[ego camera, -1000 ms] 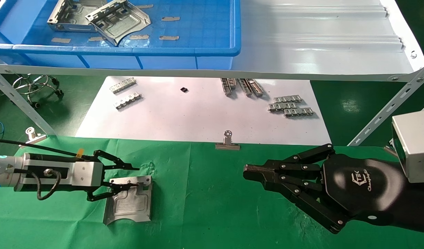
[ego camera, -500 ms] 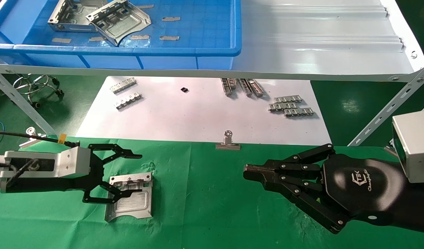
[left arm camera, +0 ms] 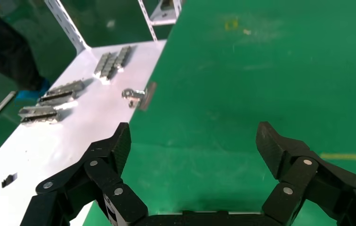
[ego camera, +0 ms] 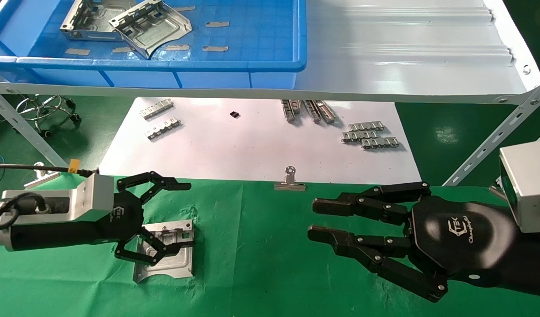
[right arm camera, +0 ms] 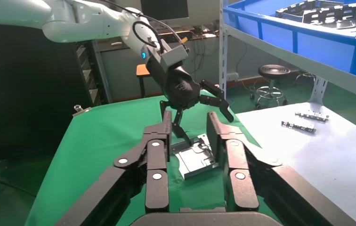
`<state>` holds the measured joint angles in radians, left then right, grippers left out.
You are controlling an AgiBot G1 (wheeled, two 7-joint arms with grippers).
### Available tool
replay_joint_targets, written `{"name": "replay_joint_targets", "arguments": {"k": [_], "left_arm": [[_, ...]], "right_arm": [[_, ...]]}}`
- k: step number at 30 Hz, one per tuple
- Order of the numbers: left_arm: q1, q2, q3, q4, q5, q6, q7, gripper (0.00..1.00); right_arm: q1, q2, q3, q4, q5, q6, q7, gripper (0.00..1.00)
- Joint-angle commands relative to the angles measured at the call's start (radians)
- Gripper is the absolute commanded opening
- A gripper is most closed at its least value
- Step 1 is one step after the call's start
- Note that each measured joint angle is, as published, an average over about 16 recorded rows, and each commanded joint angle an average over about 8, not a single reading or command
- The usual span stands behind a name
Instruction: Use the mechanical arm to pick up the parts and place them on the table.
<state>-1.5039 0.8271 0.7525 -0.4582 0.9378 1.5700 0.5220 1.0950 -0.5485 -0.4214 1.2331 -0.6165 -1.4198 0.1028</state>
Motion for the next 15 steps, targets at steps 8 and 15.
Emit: {"name": "replay_joint_targets", "arguments": {"k": [8,15], "left_arm": [[0.094,-0.047,-0.104,-0.181,-0.045,-0.016,-0.156,1.00],[0.167,-0.084,-0.184,-0.322,-0.081,-0.029,-0.277,1.00]], "right_arm": [[0.000,0.000,0.000,0.000,0.000,0.000,0.000,1.00],[0.000,0.000,0.000,0.000,0.000,0.000,0.000,1.00]]}}
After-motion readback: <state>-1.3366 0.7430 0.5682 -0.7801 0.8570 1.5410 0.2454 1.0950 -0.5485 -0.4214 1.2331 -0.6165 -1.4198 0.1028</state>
